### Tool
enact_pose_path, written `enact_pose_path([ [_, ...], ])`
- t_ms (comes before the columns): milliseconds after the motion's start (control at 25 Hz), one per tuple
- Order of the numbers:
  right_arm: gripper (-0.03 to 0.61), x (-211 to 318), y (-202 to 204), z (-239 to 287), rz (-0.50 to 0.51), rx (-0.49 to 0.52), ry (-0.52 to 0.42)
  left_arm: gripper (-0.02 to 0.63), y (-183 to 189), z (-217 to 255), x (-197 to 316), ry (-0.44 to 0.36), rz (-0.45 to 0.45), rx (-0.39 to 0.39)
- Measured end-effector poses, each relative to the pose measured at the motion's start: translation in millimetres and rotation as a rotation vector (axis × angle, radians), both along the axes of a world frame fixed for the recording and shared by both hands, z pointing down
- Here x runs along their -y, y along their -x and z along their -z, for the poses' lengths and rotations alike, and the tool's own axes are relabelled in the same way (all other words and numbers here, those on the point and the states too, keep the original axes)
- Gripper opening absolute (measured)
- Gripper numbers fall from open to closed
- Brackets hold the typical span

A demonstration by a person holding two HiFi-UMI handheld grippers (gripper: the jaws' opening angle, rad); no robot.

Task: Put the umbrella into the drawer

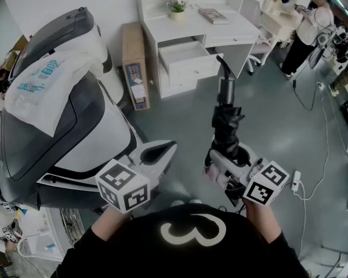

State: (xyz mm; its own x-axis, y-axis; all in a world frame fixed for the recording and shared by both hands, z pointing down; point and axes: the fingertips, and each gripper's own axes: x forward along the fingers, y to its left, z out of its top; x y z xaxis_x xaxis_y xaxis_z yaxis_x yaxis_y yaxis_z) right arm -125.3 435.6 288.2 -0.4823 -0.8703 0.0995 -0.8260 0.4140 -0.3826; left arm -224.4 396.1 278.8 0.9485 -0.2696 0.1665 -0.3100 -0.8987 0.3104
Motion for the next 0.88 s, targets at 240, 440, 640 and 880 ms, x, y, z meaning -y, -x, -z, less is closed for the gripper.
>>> enact_pose_path([
  [240, 0.206, 5, 9, -5, -0.011, -0.020, 0.009, 0.008, 9, -3, 8, -0.002, -0.014, -0.005],
  [440, 0.206, 6, 11, -7, -0.028, -0.045, 0.026, 0.008, 13, -9, 15, 0.010, -0.027, -0.011],
  [640, 0.206, 6, 6, -10, -0.032, -0.049, 0.041, 0.008, 5, -9, 20, 0.012, -0.048, -0.016],
  [880, 0.206, 20, -7, -17, -0.039, -0.054, 0.062, 0.006, -6, -9, 37, 0.007, -0.052, -0.010],
])
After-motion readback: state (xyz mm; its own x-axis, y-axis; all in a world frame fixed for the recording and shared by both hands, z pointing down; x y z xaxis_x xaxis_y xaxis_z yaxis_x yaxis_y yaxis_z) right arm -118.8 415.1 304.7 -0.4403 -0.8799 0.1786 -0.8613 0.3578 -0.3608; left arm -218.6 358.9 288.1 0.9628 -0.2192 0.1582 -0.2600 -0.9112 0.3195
